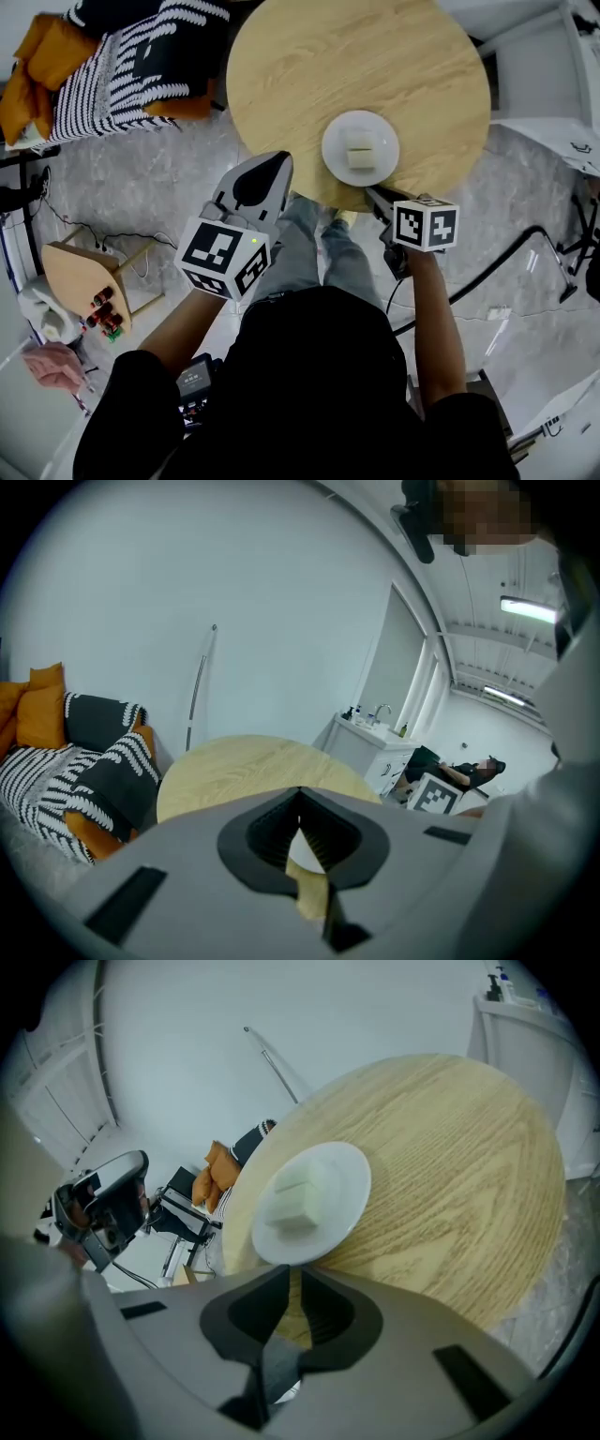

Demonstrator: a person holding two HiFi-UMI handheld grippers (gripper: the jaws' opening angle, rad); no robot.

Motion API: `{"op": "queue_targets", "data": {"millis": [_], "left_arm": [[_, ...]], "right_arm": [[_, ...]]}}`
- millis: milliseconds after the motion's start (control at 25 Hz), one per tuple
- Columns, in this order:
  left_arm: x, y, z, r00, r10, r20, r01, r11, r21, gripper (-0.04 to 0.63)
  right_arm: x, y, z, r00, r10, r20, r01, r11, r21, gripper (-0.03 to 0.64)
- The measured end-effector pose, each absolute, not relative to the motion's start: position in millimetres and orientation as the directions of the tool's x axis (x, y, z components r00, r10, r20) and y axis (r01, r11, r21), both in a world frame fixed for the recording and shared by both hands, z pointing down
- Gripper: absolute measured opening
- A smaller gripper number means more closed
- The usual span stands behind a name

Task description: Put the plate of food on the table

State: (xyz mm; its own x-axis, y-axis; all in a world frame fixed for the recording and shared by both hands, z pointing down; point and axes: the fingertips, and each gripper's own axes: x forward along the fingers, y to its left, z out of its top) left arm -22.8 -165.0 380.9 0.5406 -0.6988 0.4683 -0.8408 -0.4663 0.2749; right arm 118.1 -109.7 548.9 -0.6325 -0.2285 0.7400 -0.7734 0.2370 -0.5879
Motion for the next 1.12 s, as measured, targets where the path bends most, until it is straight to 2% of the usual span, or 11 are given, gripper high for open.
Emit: {"op": "queue_targets", "data": {"millis": [160, 240, 360, 440, 640, 840, 1000, 1120], "left_arm": [[-22.3, -165.6, 369.6, 0.527, -0.718, 0.454, -0.849, -0.456, 0.266, 0.005], [-21.2, -166.9, 362.1, 0.52, -0.729, 0.445, -0.854, -0.451, 0.259, 0.005], [-11.9, -172.5, 349.7, 0.519, -0.743, 0.422, -0.854, -0.459, 0.244, 0.006], [-5.5, -176.7, 339.3, 0.526, -0.75, 0.401, -0.85, -0.472, 0.233, 0.005], [1.2, -175.4, 307.6, 0.542, -0.765, 0.348, -0.84, -0.502, 0.204, 0.006], [9.5, -167.7, 279.7, 0.567, -0.766, 0.302, -0.823, -0.544, 0.165, 0.006], [16.2, -163.8, 259.1, 0.572, -0.779, 0.258, -0.82, -0.55, 0.157, 0.005], [18.1, -161.7, 243.5, 0.576, -0.787, 0.22, -0.817, -0.558, 0.145, 0.006]], "right_arm": [[121.3, -107.5, 553.5, -0.615, -0.223, 0.756, -0.787, 0.231, -0.572, 0.018], [118.9, -100.5, 555.0, -0.625, -0.177, 0.76, -0.777, 0.237, -0.584, 0.012], [114.2, -90.4, 547.8, -0.654, -0.105, 0.749, -0.741, 0.289, -0.606, 0.009], [111.2, -91.4, 532.8, -0.666, -0.112, 0.737, -0.72, 0.353, -0.597, 0.009], [96.2, -103.7, 456.7, -0.729, -0.213, 0.65, -0.645, 0.532, -0.549, 0.009], [87.4, -109.6, 377.3, -0.764, -0.324, 0.558, -0.593, 0.692, -0.412, 0.009], [101.6, -122.4, 319.8, -0.764, -0.487, 0.422, -0.634, 0.685, -0.358, 0.009], [126.6, -135.6, 273.6, -0.709, -0.658, 0.255, -0.703, 0.627, -0.337, 0.009]]}}
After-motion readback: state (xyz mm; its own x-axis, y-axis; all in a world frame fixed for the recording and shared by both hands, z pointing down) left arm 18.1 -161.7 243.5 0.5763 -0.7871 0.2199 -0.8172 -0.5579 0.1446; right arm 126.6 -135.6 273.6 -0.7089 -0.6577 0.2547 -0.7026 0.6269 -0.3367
